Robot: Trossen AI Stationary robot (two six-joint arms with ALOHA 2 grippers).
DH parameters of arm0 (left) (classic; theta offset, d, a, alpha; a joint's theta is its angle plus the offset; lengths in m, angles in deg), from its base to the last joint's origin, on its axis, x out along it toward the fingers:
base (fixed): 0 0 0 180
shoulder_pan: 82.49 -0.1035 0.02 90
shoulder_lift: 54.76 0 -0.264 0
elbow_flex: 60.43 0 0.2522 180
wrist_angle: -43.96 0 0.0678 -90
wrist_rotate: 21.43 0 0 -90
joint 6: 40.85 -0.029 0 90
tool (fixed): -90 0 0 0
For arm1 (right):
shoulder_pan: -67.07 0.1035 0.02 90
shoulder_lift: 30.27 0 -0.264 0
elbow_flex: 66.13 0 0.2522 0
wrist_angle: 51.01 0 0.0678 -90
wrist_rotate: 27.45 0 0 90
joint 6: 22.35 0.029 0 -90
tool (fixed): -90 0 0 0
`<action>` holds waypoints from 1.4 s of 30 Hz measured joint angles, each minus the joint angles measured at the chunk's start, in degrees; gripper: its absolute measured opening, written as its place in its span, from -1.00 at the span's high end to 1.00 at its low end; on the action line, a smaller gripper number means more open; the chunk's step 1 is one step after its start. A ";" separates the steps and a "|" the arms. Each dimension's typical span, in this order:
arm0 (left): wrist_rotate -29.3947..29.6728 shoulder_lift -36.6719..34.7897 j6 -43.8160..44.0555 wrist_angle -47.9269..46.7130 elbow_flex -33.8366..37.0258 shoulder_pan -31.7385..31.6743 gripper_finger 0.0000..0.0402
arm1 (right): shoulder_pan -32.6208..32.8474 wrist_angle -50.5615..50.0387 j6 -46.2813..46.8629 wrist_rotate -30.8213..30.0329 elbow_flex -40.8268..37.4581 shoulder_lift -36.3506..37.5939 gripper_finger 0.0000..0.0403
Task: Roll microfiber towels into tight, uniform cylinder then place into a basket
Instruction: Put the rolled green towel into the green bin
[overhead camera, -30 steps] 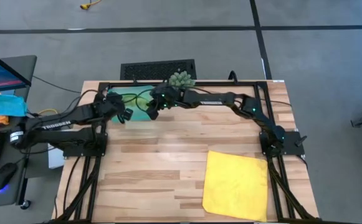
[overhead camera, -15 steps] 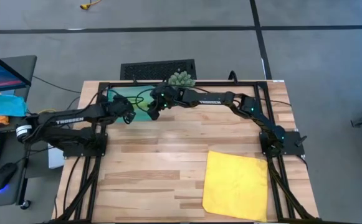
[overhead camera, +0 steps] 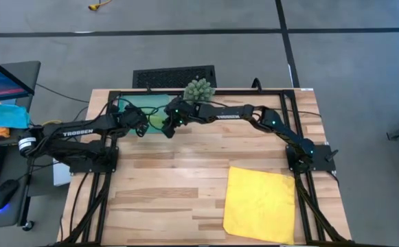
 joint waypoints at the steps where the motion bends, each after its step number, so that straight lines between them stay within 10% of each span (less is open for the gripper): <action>1: -0.02 0.00 -0.01 0.02 0.01 0.00 0.93 | -0.03 -0.78 0.11 -0.04 0.09 0.01 0.92; 42: -21.91 -0.02 1.45 -4.17 -0.09 -1.55 0.78 | 3.02 -28.78 1.73 0.06 9.31 1.59 0.82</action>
